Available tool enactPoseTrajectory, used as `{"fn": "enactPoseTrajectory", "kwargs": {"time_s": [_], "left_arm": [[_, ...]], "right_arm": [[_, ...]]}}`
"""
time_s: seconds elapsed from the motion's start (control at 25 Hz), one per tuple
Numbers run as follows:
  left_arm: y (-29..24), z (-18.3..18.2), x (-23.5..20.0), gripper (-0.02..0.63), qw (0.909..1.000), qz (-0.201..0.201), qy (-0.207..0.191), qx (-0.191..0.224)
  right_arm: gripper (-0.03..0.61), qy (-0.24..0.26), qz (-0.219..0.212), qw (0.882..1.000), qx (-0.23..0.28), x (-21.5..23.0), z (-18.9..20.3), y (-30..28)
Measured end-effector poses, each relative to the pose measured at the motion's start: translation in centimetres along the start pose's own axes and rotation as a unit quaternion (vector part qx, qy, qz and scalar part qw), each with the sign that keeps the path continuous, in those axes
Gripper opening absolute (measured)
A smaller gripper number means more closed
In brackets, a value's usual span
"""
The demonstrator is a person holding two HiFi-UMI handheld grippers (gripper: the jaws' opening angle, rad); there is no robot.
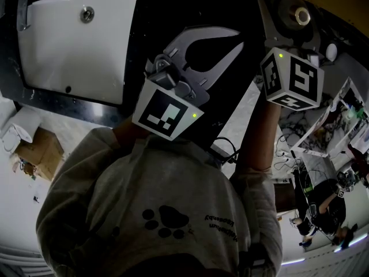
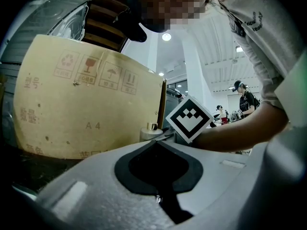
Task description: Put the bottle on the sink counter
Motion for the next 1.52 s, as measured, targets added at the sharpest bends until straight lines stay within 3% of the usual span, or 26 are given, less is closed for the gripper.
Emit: {"fn": "enactPoseTrajectory", "kwargs": {"time_s": [0.36, 0.88, 1.0, 1.08, 1.28, 1.36, 1.52], "left_arm": [[-0.2, 0.1, -0.3, 0.003, 1.0000, 0.000, 0.005, -0.008], [0.1, 0.3, 0.1, 0.003, 0.9999, 0.004, 0.011, -0.010], [0.3, 0.4, 0.3, 0.002, 0.9997, 0.005, 0.019, -0.013], [0.6, 0.3, 0.5, 0.003, 0.9996, 0.005, 0.020, -0.018], [1.7, -0.3, 1.2, 0.002, 0.9995, 0.002, 0.025, -0.021], [2.1, -0.7, 1.7, 0.003, 0.9995, 0.002, 0.020, -0.022], [3.1, -1.4, 3.2, 0.003, 0.9996, 0.002, 0.010, -0.026]], "right_arm": [[0.334, -0.019, -0.019, 0.999, -0.041, 0.3, 0.3, -1.2], [0.335, -0.021, -0.029, 0.998, -0.048, 0.1, 0.6, -1.2], [0.403, -0.066, -0.035, 0.995, -0.062, 0.3, 1.2, -0.9], [0.411, -0.083, -0.032, 0.993, -0.072, 0.4, 1.8, -0.1], [0.420, -0.069, -0.014, 0.993, -0.097, -0.6, 2.8, 3.0], [0.418, -0.067, -0.002, 0.993, -0.093, -1.1, 3.0, 4.7], [0.312, -0.062, 0.026, 0.995, -0.069, -2.2, 2.9, 8.3]]}}
Point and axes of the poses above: the fingertips, and each gripper's own axes: y backward along the fingers, x to its right, z out of its underside, the point moved 10 cm from there along y, backward along the fingers, and after that the axes turned 10 degrees about x, right-handed, at the moved point
